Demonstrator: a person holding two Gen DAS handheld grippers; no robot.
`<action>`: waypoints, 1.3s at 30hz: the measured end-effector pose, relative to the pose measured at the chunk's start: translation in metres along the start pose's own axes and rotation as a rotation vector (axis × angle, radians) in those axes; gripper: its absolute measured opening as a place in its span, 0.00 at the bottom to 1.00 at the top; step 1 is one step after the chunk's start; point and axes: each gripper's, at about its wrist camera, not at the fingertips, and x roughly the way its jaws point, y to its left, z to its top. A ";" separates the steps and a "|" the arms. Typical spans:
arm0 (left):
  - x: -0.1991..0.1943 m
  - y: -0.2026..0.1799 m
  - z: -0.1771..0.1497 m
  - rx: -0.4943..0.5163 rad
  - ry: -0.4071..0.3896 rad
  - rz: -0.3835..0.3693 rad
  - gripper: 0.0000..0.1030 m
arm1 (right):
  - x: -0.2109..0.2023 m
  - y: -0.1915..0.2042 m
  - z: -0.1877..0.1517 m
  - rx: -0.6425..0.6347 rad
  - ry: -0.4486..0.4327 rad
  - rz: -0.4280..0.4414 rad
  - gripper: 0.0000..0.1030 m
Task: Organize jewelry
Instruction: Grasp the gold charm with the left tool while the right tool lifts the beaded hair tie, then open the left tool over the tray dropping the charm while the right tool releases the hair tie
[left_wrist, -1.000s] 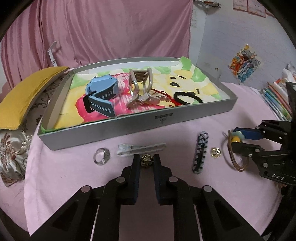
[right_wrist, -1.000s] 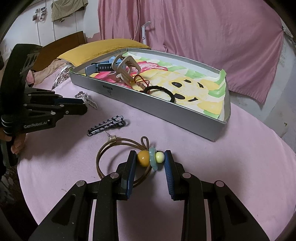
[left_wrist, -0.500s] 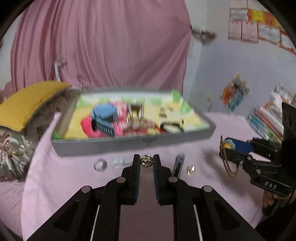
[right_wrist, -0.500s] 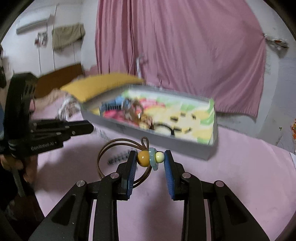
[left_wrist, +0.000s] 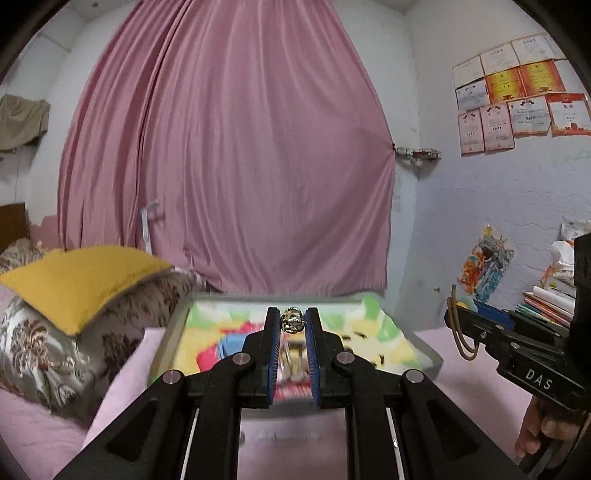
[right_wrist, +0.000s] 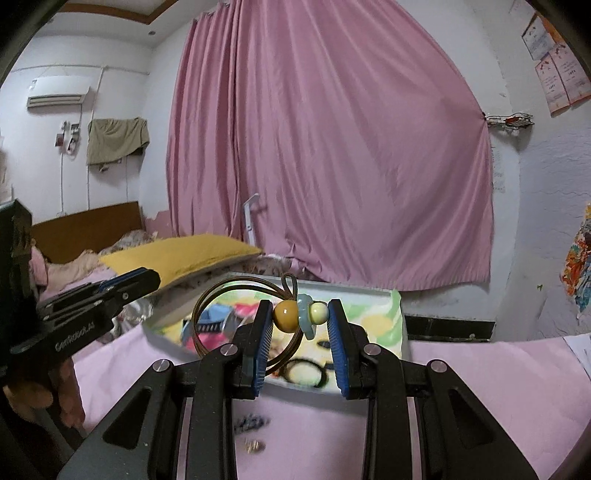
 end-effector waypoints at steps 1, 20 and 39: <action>0.004 0.000 0.002 0.006 -0.013 0.001 0.12 | 0.005 0.000 0.003 -0.003 -0.008 -0.008 0.26; 0.085 0.008 -0.003 -0.045 0.189 -0.049 0.12 | 0.103 -0.011 0.002 0.026 0.220 -0.037 0.26; 0.111 0.006 -0.029 -0.030 0.438 -0.092 0.12 | 0.141 -0.014 -0.028 0.034 0.467 0.037 0.26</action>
